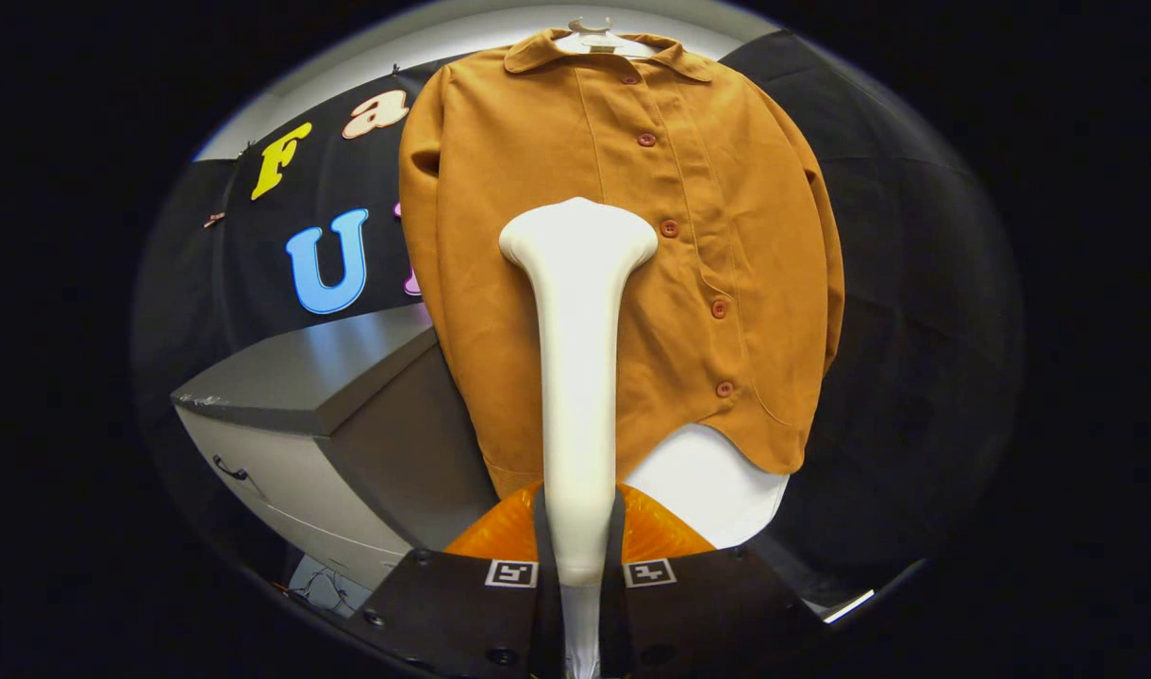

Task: Iron the clothes twice with a garment steamer, once on the left side and once on the right side.

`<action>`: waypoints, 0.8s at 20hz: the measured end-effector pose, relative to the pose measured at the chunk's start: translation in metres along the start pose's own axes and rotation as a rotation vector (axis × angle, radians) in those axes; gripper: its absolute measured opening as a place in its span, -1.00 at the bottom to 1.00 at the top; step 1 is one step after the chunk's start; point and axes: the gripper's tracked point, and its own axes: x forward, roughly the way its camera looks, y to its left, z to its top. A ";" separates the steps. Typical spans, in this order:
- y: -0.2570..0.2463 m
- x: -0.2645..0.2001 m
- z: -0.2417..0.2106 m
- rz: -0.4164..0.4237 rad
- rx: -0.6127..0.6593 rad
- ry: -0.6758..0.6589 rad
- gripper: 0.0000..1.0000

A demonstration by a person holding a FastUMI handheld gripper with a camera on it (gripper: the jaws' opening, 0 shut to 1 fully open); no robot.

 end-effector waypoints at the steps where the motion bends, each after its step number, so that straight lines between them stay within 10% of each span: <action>1: -0.002 -0.007 -0.002 -0.001 0.008 0.006 -0.64; 16: -0.023 -0.120 0.155 0.010 0.029 -0.303 -0.64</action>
